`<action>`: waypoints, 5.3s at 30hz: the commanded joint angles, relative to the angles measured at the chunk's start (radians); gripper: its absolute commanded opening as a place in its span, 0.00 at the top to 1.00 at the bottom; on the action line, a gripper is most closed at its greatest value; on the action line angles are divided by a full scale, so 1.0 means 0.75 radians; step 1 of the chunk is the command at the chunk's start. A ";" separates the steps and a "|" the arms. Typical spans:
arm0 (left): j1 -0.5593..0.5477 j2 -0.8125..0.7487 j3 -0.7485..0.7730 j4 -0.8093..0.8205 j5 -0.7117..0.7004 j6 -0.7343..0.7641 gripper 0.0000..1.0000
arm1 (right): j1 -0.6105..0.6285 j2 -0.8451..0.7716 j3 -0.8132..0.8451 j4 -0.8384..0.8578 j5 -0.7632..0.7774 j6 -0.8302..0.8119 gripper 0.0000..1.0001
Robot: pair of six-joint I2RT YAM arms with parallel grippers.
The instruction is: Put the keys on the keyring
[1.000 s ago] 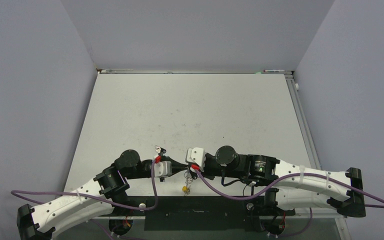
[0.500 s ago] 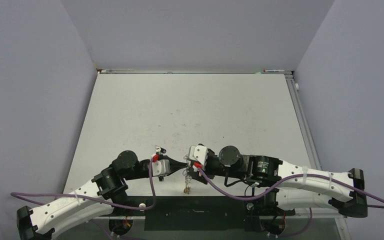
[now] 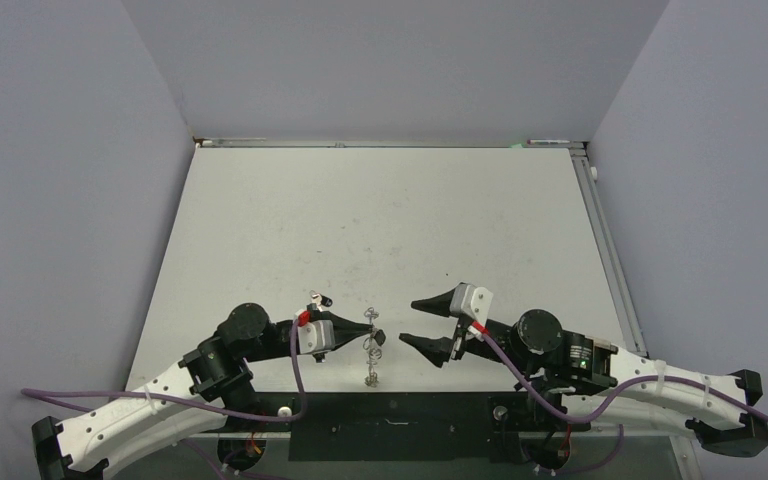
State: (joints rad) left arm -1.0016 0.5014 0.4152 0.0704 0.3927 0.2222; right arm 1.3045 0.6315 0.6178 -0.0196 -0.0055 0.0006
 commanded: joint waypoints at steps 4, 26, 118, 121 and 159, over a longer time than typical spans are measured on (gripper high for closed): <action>0.000 -0.019 0.037 0.048 0.006 0.018 1.00 | 0.010 0.159 -0.021 0.195 -0.049 0.081 0.59; 0.023 -0.022 0.069 -0.001 0.023 0.002 1.00 | -0.001 0.305 0.025 0.164 -0.207 0.039 0.72; 0.023 -0.051 0.050 0.031 0.074 -0.018 1.00 | -0.049 0.394 0.105 0.158 -0.183 -0.103 0.70; 0.022 -0.053 0.050 0.033 0.074 -0.018 1.00 | -0.050 0.404 0.105 0.161 -0.186 -0.105 0.74; 0.019 0.007 0.222 -0.262 0.067 0.113 0.67 | -0.042 0.545 0.545 -0.504 -0.165 -0.222 0.95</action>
State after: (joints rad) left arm -0.9855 0.4706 0.4580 -0.0196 0.4278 0.2535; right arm 1.2633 1.0092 0.9207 -0.3069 -0.1551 -0.1364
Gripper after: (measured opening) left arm 0.327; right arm 0.065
